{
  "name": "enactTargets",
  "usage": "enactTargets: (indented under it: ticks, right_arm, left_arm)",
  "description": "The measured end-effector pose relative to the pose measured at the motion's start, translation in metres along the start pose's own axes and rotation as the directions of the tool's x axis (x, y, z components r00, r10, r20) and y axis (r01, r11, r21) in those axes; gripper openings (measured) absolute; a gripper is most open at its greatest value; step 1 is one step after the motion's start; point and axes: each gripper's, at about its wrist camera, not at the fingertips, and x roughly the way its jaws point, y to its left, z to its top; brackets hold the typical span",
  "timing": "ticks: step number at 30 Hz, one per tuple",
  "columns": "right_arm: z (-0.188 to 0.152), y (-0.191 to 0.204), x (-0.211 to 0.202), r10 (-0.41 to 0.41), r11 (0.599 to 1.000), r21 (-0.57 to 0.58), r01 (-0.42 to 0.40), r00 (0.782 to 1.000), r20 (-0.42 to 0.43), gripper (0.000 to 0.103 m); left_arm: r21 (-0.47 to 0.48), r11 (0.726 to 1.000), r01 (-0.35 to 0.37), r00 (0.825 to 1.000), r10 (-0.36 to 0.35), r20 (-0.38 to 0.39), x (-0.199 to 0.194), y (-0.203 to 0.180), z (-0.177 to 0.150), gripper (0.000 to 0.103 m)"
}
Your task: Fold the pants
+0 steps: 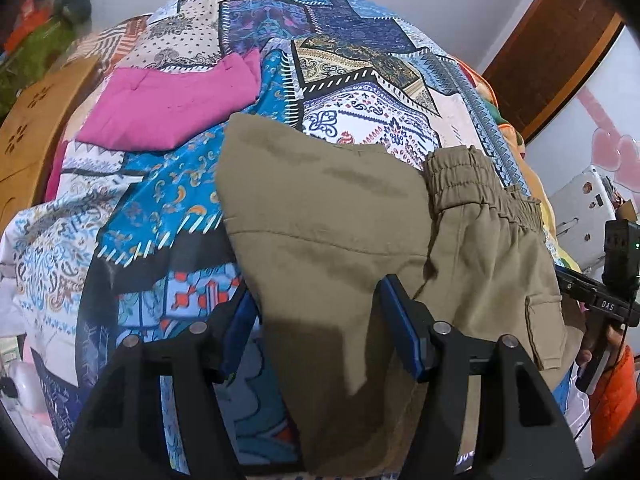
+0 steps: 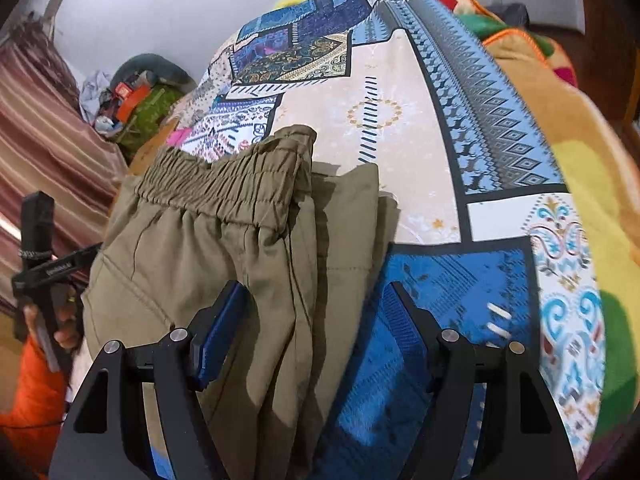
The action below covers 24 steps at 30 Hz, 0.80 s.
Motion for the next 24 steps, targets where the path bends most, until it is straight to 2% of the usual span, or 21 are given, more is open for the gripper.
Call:
enactTargets:
  ticks: [3,6,8,13,16,24]
  right_arm:
    - [0.004,-0.001,0.004,0.013,1.0,0.005,-0.013,1.0,-0.007,0.067]
    - [0.006,-0.001,0.006,0.039,0.999,0.01,-0.039,0.999,-0.009,0.055]
    - [0.008,0.0,0.007,0.054,0.998,0.011,-0.054,0.998,-0.011,0.04]
    - [0.015,0.006,0.009,0.022,1.0,-0.013,-0.022,1.0,0.006,0.023]
    - [0.021,0.014,0.002,-0.013,0.999,-0.051,0.015,0.999,0.037,0.016]
    - [0.052,0.049,-0.026,-0.035,0.984,-0.168,0.061,0.987,0.154,0.015]
  left_arm:
    - [0.009,1.0,0.0,1.0,0.0,0.008,0.002,-0.002,0.004,0.054]
    - [0.02,1.0,-0.009,1.0,0.008,0.021,0.003,-0.007,0.008,0.042]
    - [0.034,0.999,-0.025,0.999,0.024,0.03,0.004,-0.013,0.01,0.032]
    - [0.057,0.994,-0.096,0.994,0.093,0.049,0.001,-0.023,0.017,0.008]
    - [0.065,0.992,-0.108,0.992,0.103,0.075,-0.009,-0.024,0.023,0.005]
    - [0.102,0.98,-0.173,0.972,0.153,0.18,-0.048,-0.03,0.048,0.003]
